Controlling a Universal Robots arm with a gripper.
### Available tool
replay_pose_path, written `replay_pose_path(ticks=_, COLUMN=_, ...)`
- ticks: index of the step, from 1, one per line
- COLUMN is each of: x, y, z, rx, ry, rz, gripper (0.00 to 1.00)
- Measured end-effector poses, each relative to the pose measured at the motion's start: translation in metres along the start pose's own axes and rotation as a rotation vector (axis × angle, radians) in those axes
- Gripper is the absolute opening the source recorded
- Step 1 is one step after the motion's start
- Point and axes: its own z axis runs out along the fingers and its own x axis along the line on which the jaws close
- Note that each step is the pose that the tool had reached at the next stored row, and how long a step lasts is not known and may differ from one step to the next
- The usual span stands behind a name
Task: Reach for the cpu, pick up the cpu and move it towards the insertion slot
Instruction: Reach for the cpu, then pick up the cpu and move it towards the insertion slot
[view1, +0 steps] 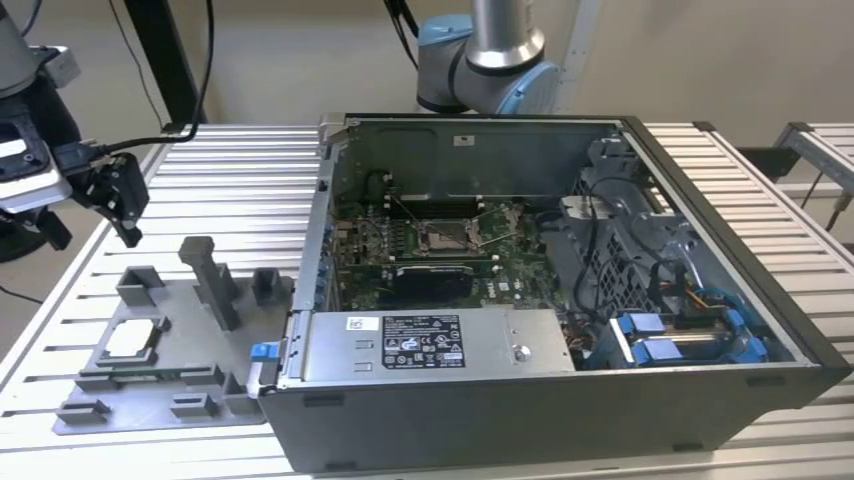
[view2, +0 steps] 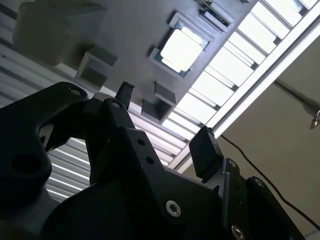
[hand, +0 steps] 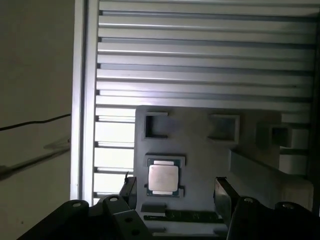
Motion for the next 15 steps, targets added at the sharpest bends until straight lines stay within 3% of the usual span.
replay_pose_path(ticks=15, x=0.0000, y=-0.0006, z=0.0150, rx=0.0000, ry=0.0000, rz=0.000, gripper=1.00)
